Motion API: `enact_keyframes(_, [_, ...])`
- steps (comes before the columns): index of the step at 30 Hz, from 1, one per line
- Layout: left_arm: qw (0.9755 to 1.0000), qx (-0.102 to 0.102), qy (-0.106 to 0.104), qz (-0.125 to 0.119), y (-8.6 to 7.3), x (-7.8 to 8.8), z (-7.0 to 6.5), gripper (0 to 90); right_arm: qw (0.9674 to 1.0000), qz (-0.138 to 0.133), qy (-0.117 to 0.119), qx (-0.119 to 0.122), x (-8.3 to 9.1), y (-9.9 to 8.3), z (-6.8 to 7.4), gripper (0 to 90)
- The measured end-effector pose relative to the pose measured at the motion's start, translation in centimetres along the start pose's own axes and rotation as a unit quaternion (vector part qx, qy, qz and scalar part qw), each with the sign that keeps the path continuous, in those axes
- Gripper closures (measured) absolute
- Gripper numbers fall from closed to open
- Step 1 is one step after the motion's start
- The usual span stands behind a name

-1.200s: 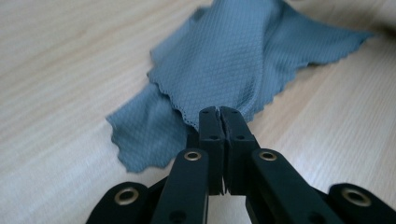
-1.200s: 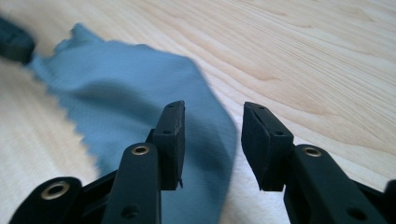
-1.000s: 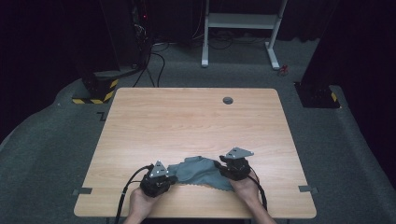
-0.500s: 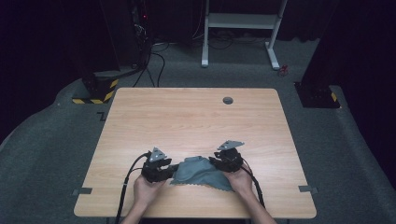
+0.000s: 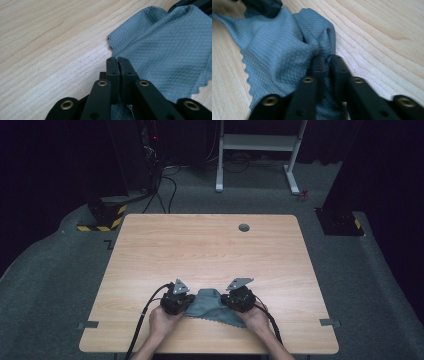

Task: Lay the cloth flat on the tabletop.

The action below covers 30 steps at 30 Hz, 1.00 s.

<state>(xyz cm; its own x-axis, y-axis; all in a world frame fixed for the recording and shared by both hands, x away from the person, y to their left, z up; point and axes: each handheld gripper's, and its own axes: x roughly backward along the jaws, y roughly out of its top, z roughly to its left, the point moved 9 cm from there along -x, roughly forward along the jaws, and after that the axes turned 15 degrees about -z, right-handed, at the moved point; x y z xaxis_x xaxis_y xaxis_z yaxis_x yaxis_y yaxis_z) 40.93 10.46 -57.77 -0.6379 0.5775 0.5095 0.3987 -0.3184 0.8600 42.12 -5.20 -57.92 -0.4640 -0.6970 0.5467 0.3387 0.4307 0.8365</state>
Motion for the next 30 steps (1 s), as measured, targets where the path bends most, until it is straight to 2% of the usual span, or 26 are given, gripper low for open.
enact_keyframes(1, [1.0, 0.0, 0.0, 0.0, 0.0, 0.0, 0.0, 88.5, 1.0, 0.0, -0.005, 0.009, 0.0, 0.1, 0.0, 86.8])
enact_keyframes(2, [0.9999, -0.005, 0.005, -0.014, 0.4, 0.2, 0.3, 88.8, 0.9998, -0.003, -0.016, 0.015, 0.0, 0.2, -0.2, 86.9])
enact_keyframes(6, [0.9981, 0.017, 0.006, -0.059, 1.8, 1.3, 0.7, 89.1, 0.9983, -0.037, -0.045, -0.008, 1.0, 1.3, -1.3, 86.7])
enact_keyframes(7, [0.9978, 0.014, 0.006, -0.064, 2.0, 1.5, 0.8, 89.1, 0.9974, -0.047, -0.053, -0.01, 1.4, 1.7, -1.7, 86.6])
enact_keyframes(10, [0.9969, 0.002, 0.004, -0.078, 2.5, 2.2, 0.3, 89.2, 0.9939, -0.077, -0.078, 0.008, 2.6, 3.0, -2.1, 86.6])
enact_keyframes(13, [0.9973, -0.009, -0.002, -0.073, 2.1, 2.5, -0.2, 89.1, 0.9908, -0.088, -0.097, 0.034, 3.1, 3.4, -2.1, 86.6])
enact_keyframes(15, [0.9987, -0.008, -0.017, -0.048, 1.0, 2.3, -0.9, 88.8, 0.992, -0.078, -0.091, 0.039, 3.0, 2.8, -1.8, 86.3])
enact_keyframes(17, [0.9991, -0.013, -0.027, -0.028, -0.1, 2.2, -1.5, 88.4, 0.9944, -0.057, -0.075, 0.048, 2.7, 1.6, -1.3, 85.8])
enact_keyframes(18, [0.9992, -0.014, -0.03, -0.024, -0.4, 2.2, -1.6, 88.0, 0.9954, -0.043, -0.066, 0.053, 2.5, 0.8, -0.9, 85.2])
enact_keyframes(20, [0.9991, -0.014, -0.032, -0.023, -0.6, 2.2, -1.7, 85.0, 0.996, -0.037, -0.06, 0.054, 2.4, 0.3, -0.7, 84.2])
enact_keyframes(21, [0.999, 0.001, -0.032, -0.031, -0.3, 2.2, -1.4, 82.1, 0.9973, -0.033, -0.043, 0.05, 2.6, -0.5, -0.2, 78.5])
enact_keyframes(23, [0.9986, 0.015, -0.024, -0.045, 0.5, 2.2, -0.9, 76.6, 0.9976, -0.041, -0.041, 0.039, 2.9, -0.4, -0.3, 74.2])
enact_keyframes(25, [0.9984, 0.019, -0.021, -0.049, 0.7, 2.2, -0.7, 69.8, 0.997, -0.058, -0.048, 0.02, 3.4, 0.3, -0.8, 71.6])
enact_keyframes(26, [0.9982, 0.03, -0.014, -0.05, 1.4, 1.8, -0.5, 65.6, 0.9962, -0.07, -0.051, 0.009, 3.6, 0.9, -1.1, 70.4])
enact_keyframes(28, [0.9983, 0.032, -0.012, -0.047, 1.7, 1.2, -0.5, 62.1, 0.9954, -0.081, -0.051, 0.0, 3.5, 1.7, -1.3, 69.5])
enact_keyframes(30, [0.9988, 0.033, -0.011, -0.034, 1.8, 0.3, -0.4, 61.5, 0.996, -0.075, -0.048, -0.001, 3.0, 2.0, -1.4, 69.6])
